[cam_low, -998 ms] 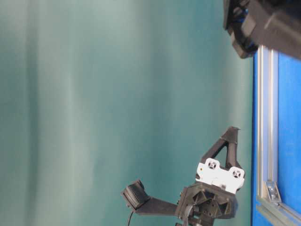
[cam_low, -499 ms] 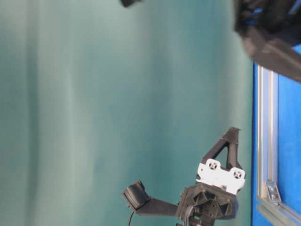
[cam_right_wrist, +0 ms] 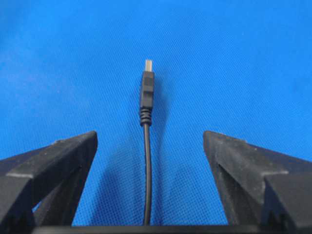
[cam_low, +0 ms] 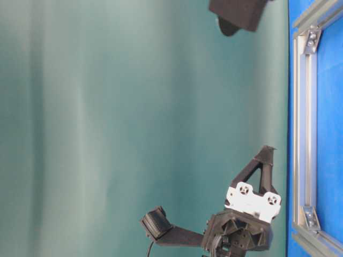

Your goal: Insert the wire through the string loop located on the left side.

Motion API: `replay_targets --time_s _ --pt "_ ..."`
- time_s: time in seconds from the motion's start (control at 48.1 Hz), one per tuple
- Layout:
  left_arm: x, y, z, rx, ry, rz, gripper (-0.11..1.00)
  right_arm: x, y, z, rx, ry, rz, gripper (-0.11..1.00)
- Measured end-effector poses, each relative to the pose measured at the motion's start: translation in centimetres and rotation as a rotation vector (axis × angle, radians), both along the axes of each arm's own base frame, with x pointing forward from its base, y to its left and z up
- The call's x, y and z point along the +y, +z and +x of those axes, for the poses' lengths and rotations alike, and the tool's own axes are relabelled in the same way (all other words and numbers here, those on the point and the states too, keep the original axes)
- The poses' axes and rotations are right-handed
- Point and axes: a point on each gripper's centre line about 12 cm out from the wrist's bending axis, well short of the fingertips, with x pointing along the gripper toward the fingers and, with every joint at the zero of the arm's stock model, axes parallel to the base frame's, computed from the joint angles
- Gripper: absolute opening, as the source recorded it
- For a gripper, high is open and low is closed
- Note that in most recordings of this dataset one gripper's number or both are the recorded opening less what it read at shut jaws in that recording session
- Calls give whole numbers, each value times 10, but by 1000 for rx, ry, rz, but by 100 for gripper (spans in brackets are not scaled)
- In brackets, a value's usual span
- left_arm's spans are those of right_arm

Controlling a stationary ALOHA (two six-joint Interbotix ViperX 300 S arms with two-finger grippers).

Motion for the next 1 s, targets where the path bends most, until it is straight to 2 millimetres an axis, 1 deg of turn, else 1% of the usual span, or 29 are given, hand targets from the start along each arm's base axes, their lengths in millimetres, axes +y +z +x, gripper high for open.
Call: replay_targets --time_s 0.25,0.333,0.374,0.416,0.458,0.603,0.666,0.707,0.77,0.998 --pt "0 -2 -1 6 0 -2 0 1 -1 1 2 -2 2 88" --pt "0 -2 -2 7 0 -2 0 1 -2 0 4 -2 2 85" --pt "0 -1 -1 4 0 -1 0 0 -3 0 6 -1 -1 82" --pt "0 -2 -2 6 0 -2 0 0 -4 0 6 0 -5 77" --pt "0 -2 -2 6 1 -2 0 0 -4 0 5 1 -8 68" --pt "0 -2 -2 6 0 -2 0 1 -5 0 8 8 -21 26" --pt "0 -2 -1 6 0 -2 0 0 -5 0 8 8 -25 12" --pt "0 -2 -2 6 0 -2 0 1 -5 0 6 11 -27 5" --pt "0 -2 -2 7 0 -2 0 1 -5 0 7 11 -29 0" --pt "0 -2 -2 6 0 -2 0 1 -6 -1 12 14 -33 0"
